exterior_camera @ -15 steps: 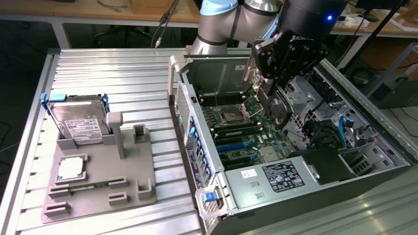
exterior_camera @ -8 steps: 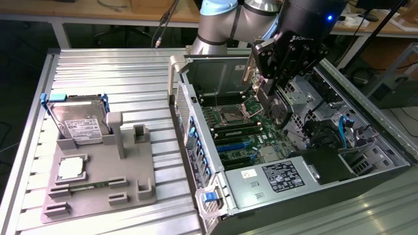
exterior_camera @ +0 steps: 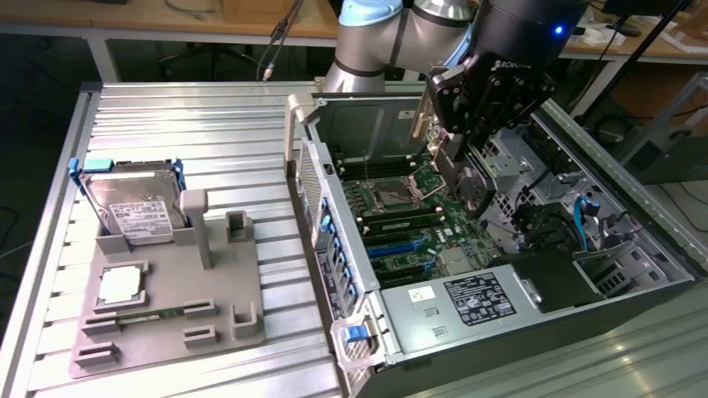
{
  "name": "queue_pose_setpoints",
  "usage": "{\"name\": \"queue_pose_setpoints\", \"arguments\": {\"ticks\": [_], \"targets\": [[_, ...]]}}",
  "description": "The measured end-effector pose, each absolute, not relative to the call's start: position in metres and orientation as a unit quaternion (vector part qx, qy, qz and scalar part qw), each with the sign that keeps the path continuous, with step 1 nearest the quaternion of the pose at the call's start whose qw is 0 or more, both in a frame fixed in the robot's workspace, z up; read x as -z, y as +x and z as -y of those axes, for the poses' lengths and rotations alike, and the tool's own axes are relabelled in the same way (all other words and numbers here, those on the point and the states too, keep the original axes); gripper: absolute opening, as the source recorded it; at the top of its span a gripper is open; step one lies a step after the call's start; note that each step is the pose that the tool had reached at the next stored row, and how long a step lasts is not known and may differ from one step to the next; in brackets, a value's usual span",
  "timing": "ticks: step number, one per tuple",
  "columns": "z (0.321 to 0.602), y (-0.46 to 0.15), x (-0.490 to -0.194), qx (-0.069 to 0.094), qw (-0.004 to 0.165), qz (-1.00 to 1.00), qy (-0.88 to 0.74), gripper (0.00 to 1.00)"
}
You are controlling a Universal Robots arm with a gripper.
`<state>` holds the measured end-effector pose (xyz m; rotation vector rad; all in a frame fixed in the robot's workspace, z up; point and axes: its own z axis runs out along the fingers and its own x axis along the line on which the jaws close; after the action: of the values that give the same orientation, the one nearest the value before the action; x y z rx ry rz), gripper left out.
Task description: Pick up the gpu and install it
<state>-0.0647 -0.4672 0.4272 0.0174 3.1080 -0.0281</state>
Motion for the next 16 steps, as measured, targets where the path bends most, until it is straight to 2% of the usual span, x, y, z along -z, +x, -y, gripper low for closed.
{"name": "queue_pose_setpoints", "arguments": {"ticks": [16], "targets": [[0.4672, -0.0647, -0.4272, 0.009, 0.017, -1.000, -0.005, 0.27]]}}
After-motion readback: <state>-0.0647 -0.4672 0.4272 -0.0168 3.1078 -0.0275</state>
